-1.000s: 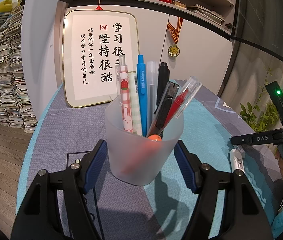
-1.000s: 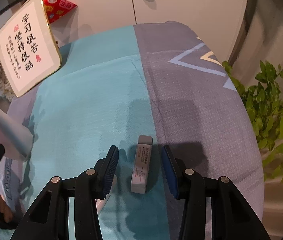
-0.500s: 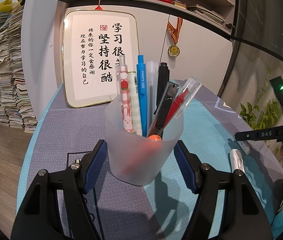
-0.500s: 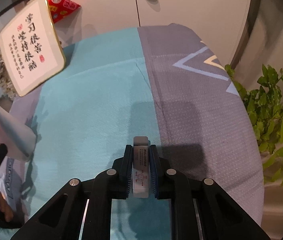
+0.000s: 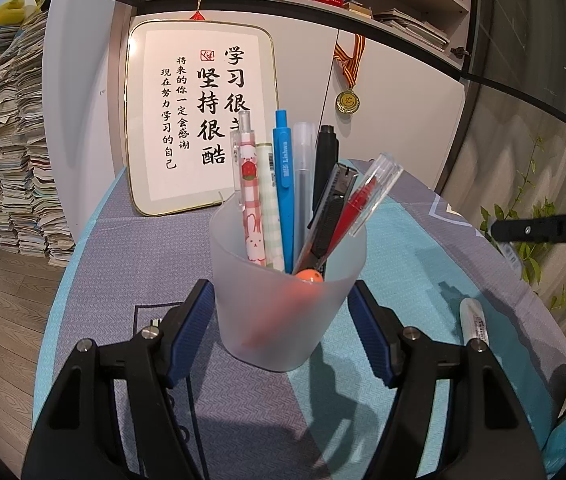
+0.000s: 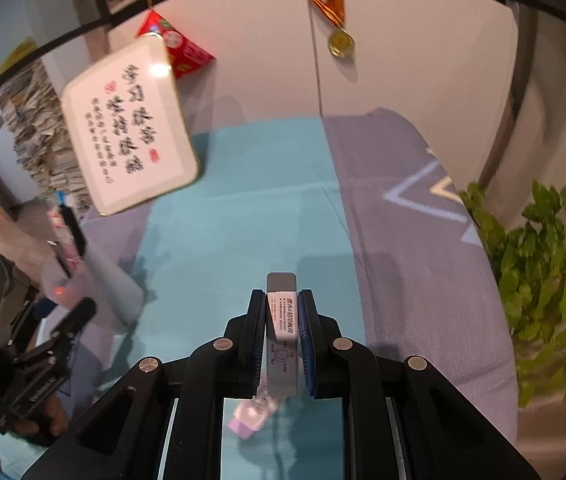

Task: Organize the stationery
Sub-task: 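Lower the white eraser into the frosted cup and open the right gripper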

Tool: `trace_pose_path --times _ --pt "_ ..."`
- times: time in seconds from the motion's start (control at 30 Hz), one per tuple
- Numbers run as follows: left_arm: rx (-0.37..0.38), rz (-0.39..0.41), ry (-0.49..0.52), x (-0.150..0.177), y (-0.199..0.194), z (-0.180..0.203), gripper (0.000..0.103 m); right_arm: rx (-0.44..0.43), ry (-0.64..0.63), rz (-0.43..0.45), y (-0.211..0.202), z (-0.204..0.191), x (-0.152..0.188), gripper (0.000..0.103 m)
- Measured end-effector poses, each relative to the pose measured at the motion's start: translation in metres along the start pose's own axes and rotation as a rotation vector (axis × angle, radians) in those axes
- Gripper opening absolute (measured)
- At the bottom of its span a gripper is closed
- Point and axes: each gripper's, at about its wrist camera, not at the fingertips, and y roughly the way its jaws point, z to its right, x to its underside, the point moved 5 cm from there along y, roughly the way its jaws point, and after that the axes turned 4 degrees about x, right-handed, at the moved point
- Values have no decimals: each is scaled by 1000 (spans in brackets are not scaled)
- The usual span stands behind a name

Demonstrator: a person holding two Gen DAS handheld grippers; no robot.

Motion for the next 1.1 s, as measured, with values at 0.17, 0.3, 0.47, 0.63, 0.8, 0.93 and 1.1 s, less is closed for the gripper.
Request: trace_pose_path --times 0.17,0.3,0.47,0.63,0.8,0.93,1.1 --pt "0 0 0 0 0 0 68 -99 -69 55 -21 -42 -11 17" --pt "0 0 0 0 0 0 68 -172 -195 177 -49 -95 -29 17" --pt "0 1 0 0 0 0 68 -227 -348 225 -51 -155 -33 17" --pt "2 -7 -7 0 1 0 68 -314 -342 176 -26 -177 -36 17" --pt "3 -10 -9 -1 2 1 68 -355 -292 144 -4 -175 -39 17" --pt "1 -13 -7 -1 3 2 68 -420 -243 123 1 -170 -40 17" --pt "0 -13 -8 -1 3 1 68 -469 -205 148 2 -172 -43 17"
